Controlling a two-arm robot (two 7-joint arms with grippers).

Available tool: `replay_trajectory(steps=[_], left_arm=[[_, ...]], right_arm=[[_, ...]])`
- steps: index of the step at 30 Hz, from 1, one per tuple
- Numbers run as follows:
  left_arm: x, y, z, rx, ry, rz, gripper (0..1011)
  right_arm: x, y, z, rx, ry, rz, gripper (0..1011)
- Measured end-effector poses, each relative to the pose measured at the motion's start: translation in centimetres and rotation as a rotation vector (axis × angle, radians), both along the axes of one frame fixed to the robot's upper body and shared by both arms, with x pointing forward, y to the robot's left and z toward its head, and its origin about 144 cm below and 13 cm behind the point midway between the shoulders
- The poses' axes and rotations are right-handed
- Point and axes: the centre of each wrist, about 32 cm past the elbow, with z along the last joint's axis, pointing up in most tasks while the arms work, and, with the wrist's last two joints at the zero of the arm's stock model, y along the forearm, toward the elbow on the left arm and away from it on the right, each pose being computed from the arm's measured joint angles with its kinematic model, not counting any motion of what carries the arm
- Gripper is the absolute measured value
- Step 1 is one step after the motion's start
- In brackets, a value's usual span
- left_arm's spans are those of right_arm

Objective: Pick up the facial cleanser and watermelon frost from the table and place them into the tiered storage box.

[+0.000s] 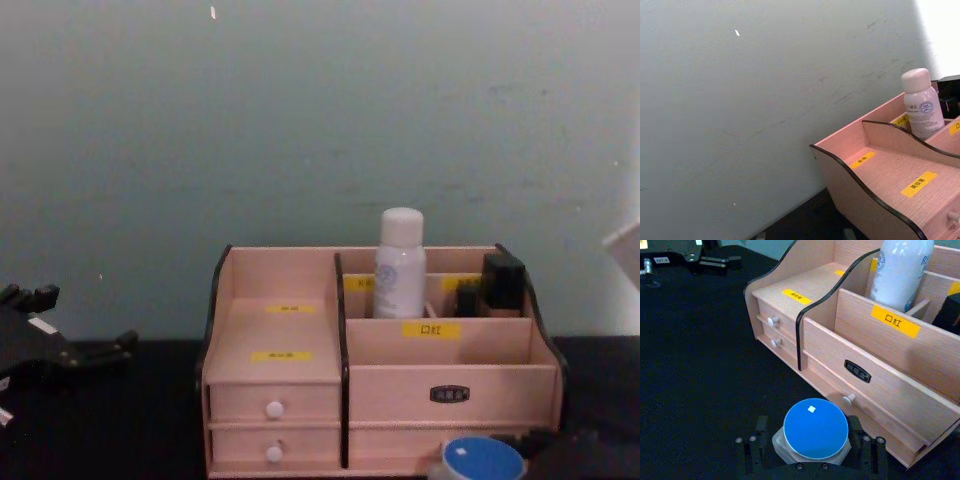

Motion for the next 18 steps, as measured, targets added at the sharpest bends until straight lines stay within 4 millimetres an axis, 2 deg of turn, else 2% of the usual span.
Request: replay_trajectory(steps=[11, 18], left_arm=[[0.00, 0.00, 0.00, 0.000, 0.000, 0.000, 1001], [0.00, 0.00, 0.00, 0.000, 0.000, 0.000, 1001]], right_arm=[[0.00, -0.05, 0.02, 0.001, 0.000, -0.001, 997], [-0.01, -0.06, 0.03, 0.003, 0.000, -0.002, 850]])
